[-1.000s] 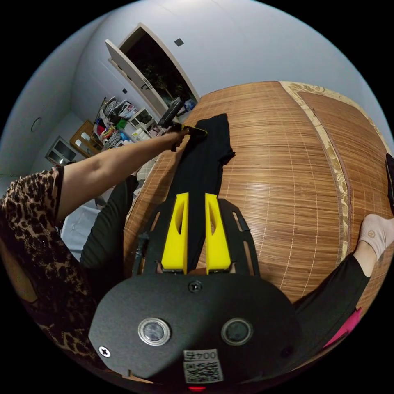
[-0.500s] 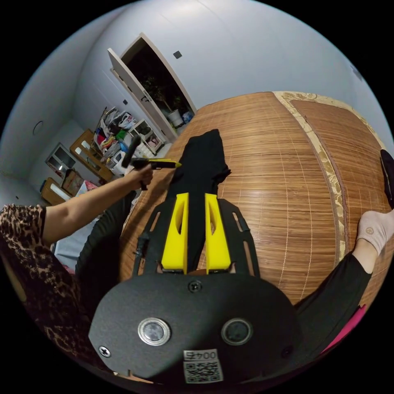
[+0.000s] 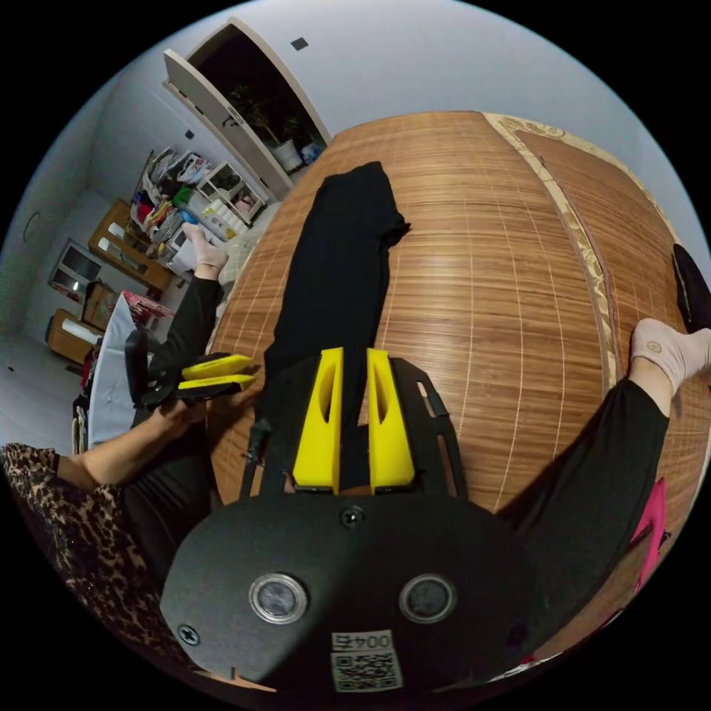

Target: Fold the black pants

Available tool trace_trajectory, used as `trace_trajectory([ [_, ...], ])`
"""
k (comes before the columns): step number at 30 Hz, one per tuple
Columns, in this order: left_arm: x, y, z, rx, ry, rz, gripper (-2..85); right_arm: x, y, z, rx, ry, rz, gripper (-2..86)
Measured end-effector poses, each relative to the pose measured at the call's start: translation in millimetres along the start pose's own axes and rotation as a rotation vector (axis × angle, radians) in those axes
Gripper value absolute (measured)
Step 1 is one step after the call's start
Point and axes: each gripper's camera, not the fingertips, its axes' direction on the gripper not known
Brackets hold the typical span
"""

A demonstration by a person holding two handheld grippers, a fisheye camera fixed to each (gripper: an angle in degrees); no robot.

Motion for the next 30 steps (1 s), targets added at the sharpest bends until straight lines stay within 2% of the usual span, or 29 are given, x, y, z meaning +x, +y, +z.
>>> trace_trajectory([
  [5, 6.7, -33.2, 12.4, -0.011, -0.003, -0.018, 10.6, -15.9, 7.1, -44.9, 0.085, 0.029, -0.016, 5.5],
  [9, 37.6, -50.9, 41.5, -0.095, -0.103, 0.091, 10.3, -19.1, 14.9, -51.5, 0.058, 0.097, -0.025, 5.4],
  [11, 49.6, -49.7, 45.7, -0.081, -0.184, 0.145, 10.0, -14.5, 18.3, -45.1, 0.023, 0.106, -0.009, 5.5],
  [17, 44.8, -41.9, 40.1, -0.066, -0.246, 0.200, 9.0, -7.1, 21.5, -45.7, 0.040, -0.012, 0.038, 5.4],
  [19, 29.0, -39.5, 33.9, -0.076, -0.225, 0.179, 9.0, -7.7, 22.3, -43.2, 0.030, -0.016, 0.042, 5.3],
  [23, -4.7, -43.3, 11.3, -0.273, 0.027, 0.216, 8.0, -13.1, 25.5, -39.6, 0.019, -0.079, 0.039, 5.2],
  [25, -19.0, -54.0, -17.0, -0.164, -0.005, 0.183, 7.4, -17.6, 24.6, -42.7, 0.038, -0.127, 0.034, 5.2],
  [27, -36.6, -78.3, -50.0, 0.078, -0.069, 0.065, 7.4, -24.4, 22.9, -47.6, 0.072, -0.160, 0.022, 5.1],
  [29, -41.0, -99.0, -51.2, 0.191, -0.108, 0.003, 8.3, -29.0, 22.5, -50.0, 0.084, -0.159, 0.017, 5.1],
  [30, -39.1, -113.4, -37.8, 0.189, -0.158, -0.016, 9.2, -31.6, 23.4, -51.3, 0.091, -0.154, 0.016, 5.1],
])
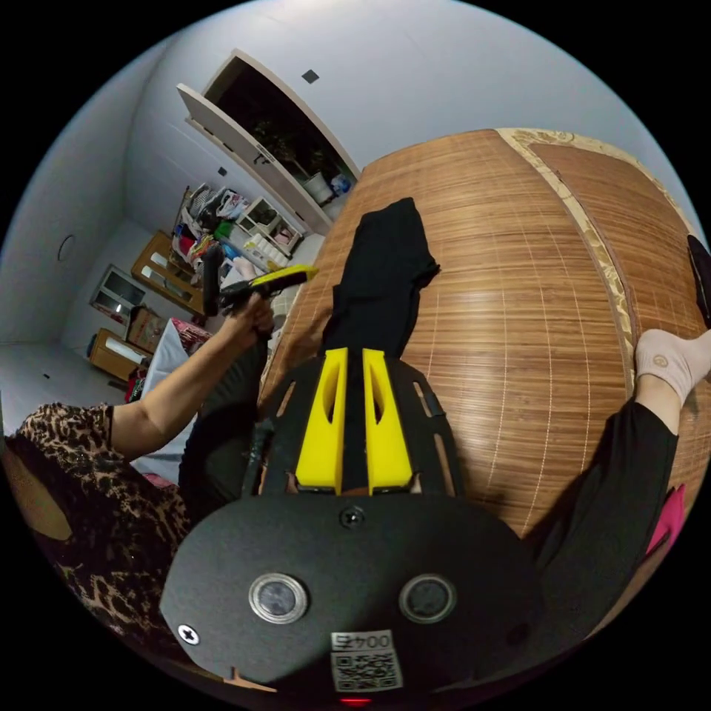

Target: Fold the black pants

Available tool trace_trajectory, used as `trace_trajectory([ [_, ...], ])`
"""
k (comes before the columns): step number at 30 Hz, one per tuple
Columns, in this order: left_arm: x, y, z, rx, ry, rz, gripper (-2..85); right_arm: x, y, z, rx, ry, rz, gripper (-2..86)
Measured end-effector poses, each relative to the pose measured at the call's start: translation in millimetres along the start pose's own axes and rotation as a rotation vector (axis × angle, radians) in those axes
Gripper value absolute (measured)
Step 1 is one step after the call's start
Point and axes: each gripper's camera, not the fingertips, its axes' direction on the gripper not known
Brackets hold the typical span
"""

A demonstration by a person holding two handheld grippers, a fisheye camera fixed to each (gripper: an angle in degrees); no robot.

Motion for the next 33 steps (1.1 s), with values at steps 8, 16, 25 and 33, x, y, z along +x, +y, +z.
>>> trace_trajectory([
  [8, -6.5, -37.0, 119.0, -0.275, -0.174, -0.096, 13.9, -6.2, 16.2, -1.0, 0.007, -0.070, 0.043, 4.7],
  [16, -75.6, -95.9, 145.4, -0.263, -0.189, -0.067, 15.1, -29.2, 18.2, 15.0, 0.001, -0.075, 0.027, 4.5],
  [25, -42.2, 29.9, 33.0, -0.179, 0.076, 0.049, 13.9, -44.5, 32.6, 62.9, -0.078, 0.219, 0.049, 5.2],
  [33, -4.4, 270.3, -93.8, -0.283, 0.332, -0.077, 12.6, -37.7, 58.6, 141.6, -0.174, 0.338, 0.086, 8.6],
])
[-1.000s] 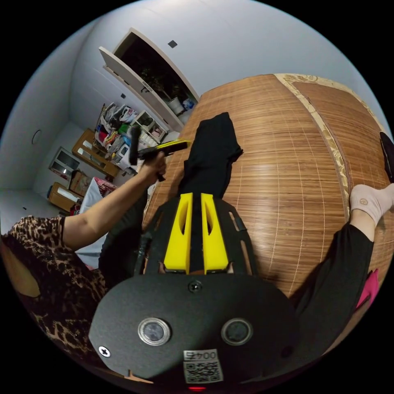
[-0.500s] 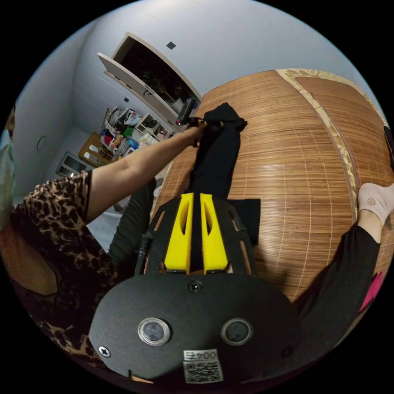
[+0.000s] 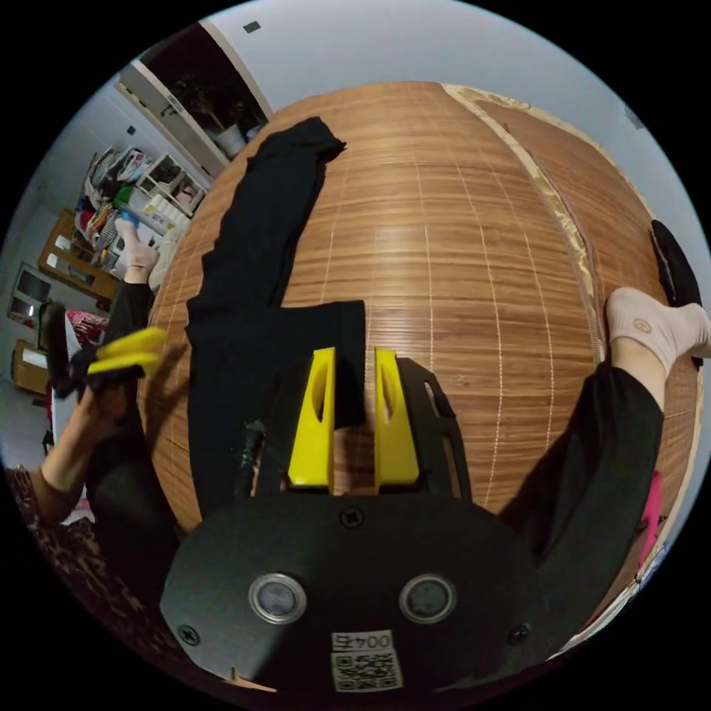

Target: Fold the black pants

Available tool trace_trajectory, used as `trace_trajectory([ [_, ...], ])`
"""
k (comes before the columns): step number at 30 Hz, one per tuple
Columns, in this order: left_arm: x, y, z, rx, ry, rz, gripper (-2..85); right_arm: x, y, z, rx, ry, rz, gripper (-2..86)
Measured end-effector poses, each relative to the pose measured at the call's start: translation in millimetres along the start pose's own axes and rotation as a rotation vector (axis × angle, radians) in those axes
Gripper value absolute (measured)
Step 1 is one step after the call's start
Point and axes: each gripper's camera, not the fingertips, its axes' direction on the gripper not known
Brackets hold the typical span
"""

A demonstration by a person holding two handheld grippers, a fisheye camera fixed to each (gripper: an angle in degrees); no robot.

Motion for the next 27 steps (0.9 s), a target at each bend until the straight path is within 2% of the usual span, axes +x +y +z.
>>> trace_trajectory([
  [3, -1.5, 50.5, -2.1, 0.039, 0.077, -0.099, 11.9, -24.8, 6.8, 11.6, -0.030, 0.077, -0.046, 8.4],
  [6, -1.8, 74.3, 10.1, -0.002, 0.102, -0.086, 10.8, -48.4, 18.3, 20.1, -0.005, 0.192, -0.105, 6.3],
  [10, -10.0, 91.5, 8.9, 0.000, 0.090, -0.084, 9.4, -60.7, 28.4, 24.0, 0.013, 0.183, -0.079, 5.6],
  [14, -14.2, 116.7, 0.9, 0.017, 0.090, -0.084, 9.0, -85.4, 36.0, 18.4, -0.016, 0.183, -0.169, 3.7],
  [18, -16.1, 140.4, -10.4, 0.040, 0.096, -0.098, 9.4, -150.0, 64.5, -54.3, 0.229, 0.157, -0.443, 3.7],
  [21, -21.0, 156.9, -19.4, 0.071, 0.121, -0.128, 9.5, -204.5, 109.4, -95.6, 0.296, 0.137, -0.719, 4.0],
  [23, -24.1, 166.7, -23.0, 0.077, 0.142, -0.147, 9.5, -228.2, 139.7, -100.7, 0.263, 0.146, -0.812, 4.6],
  [27, -26.1, 189.8, -30.7, 0.085, 0.173, -0.168, 9.5, -243.9, 196.6, -71.4, 0.098, 0.089, -0.761, 8.8],
])
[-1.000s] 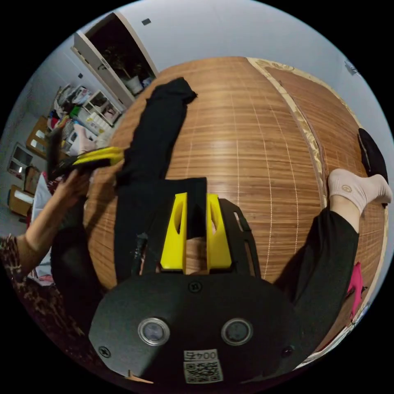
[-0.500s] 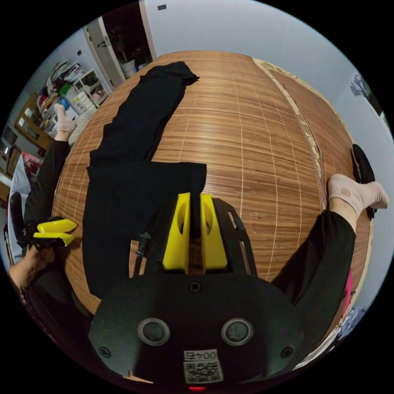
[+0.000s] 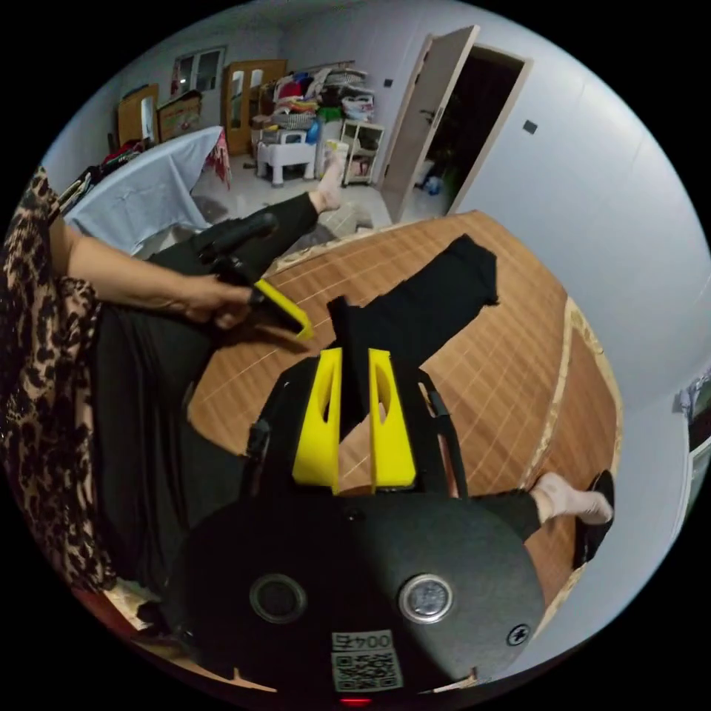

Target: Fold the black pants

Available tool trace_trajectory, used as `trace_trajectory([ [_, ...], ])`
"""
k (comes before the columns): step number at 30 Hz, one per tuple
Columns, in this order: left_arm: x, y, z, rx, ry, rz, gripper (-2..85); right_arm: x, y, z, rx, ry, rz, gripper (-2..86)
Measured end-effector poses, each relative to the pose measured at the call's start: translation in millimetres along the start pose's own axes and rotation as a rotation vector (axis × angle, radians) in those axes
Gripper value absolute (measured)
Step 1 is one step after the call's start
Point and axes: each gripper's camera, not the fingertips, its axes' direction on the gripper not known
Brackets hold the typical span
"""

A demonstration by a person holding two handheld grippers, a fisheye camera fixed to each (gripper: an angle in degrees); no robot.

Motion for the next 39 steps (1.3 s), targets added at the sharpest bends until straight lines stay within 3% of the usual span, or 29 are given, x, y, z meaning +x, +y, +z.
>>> trace_trajectory([
  [4, -2.5, 16.4, -2.6, -0.016, 0.025, -0.016, 9.6, 2.6, 34.1, 29.5, -0.072, -0.092, 0.227, 12.3],
  [9, 7.1, 39.1, 0.4, -0.061, 0.038, 0.023, 9.8, 61.1, 77.6, 33.5, 0.085, -0.240, 0.669, 11.2],
  [11, 16.8, 47.1, 2.1, -0.074, 0.026, 0.072, 9.7, 77.8, 87.7, 42.7, 0.108, -0.329, 0.750, 10.0],
  [15, 45.4, 66.7, 11.3, -0.138, -0.021, 0.216, 9.4, 102.2, 102.6, 94.0, -0.074, -0.567, 0.917, 8.9],
  [18, 64.1, 80.2, 19.5, -0.181, -0.047, 0.318, 8.0, 106.9, 110.5, 128.4, -0.243, -0.589, 0.957, 8.4],
  [29, 99.8, 117.4, 46.8, -0.292, -0.125, 0.539, 6.8, 107.8, 116.9, 175.5, -0.434, -0.525, 0.880, 7.8],
  [34, 89.5, 118.2, 51.2, -0.307, -0.120, 0.493, 8.5, 106.1, 120.5, 191.3, -0.485, -0.515, 0.837, 7.7],
  [39, 54.5, 108.3, 53.0, -0.320, -0.031, 0.312, 9.2, 104.9, 129.6, 199.8, -0.513, -0.485, 0.809, 5.2],
])
